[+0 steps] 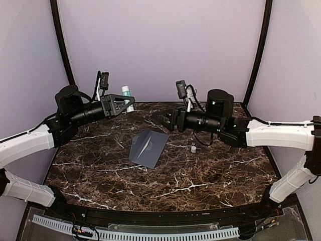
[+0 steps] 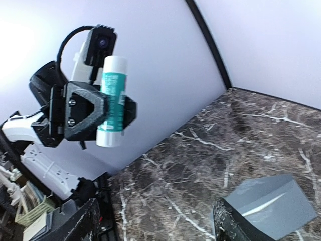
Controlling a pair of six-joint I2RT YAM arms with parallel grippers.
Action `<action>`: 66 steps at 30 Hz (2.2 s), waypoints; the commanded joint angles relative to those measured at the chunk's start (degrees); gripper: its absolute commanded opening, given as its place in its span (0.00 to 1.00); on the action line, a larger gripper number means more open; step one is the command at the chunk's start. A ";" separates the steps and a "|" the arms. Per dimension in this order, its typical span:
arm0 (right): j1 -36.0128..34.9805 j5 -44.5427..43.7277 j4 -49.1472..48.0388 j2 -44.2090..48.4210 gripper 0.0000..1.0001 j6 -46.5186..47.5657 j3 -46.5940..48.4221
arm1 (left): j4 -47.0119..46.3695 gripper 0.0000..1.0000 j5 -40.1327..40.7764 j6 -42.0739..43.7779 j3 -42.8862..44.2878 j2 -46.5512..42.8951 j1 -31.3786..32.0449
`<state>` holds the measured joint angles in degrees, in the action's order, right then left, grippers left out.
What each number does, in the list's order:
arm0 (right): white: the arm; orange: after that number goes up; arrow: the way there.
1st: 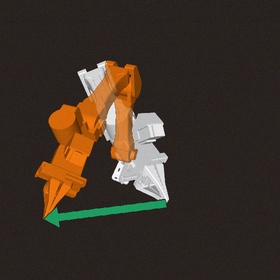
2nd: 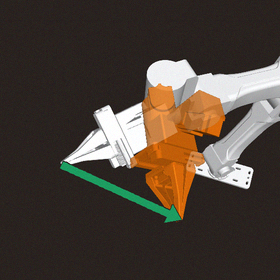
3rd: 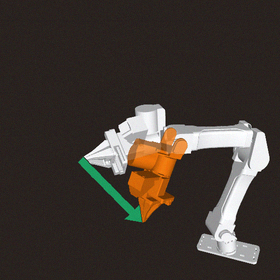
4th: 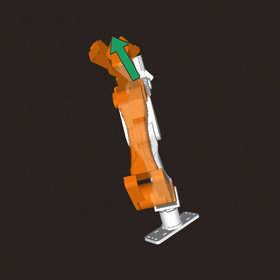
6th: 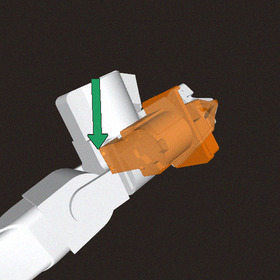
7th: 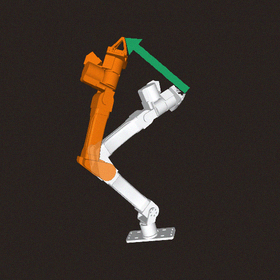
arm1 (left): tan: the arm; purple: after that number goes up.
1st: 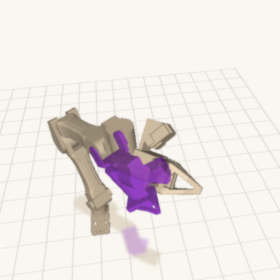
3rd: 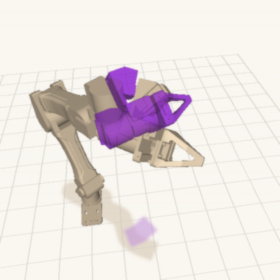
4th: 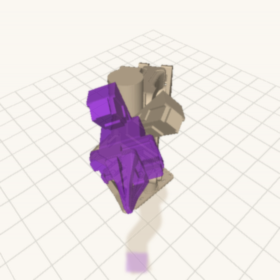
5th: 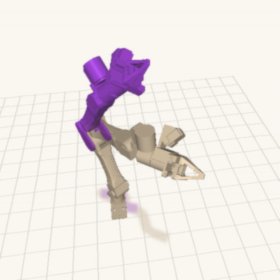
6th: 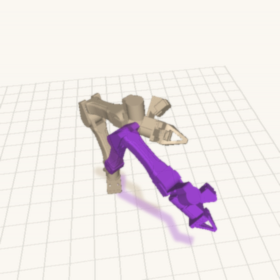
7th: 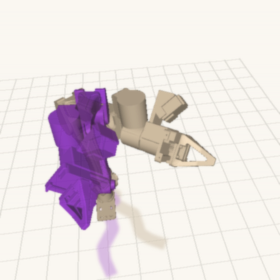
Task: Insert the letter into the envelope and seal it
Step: Place the solid glue cap at the center of the board, then unscrew the solid glue.
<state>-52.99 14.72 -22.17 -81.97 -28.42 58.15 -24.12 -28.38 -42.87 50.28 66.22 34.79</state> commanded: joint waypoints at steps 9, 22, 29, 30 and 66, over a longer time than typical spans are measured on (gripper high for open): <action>-3.77 14.15 -5.68 -7.55 0.56 0.05 9.11 | -11.06 0.00 -8.43 0.88 0.96 3.22 3.01; -3.87 17.93 -8.38 -11.80 0.40 -2.56 11.93 | -11.63 0.00 -12.23 5.56 1.17 4.74 4.85; -3.86 18.24 -8.59 -11.98 0.34 -2.72 12.16 | -11.48 0.00 -13.74 6.35 1.37 5.38 5.11; -3.81 18.17 -8.59 -11.98 0.32 -2.64 12.16 | -11.46 0.00 -13.91 6.56 1.39 5.40 5.18; -3.83 17.35 -5.73 -10.70 0.07 -1.29 10.82 | -9.61 0.40 -7.73 7.36 2.27 4.11 5.04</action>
<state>-56.45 31.29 -27.86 -93.65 -30.76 68.55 -33.06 -36.75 -35.22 50.70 70.30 39.81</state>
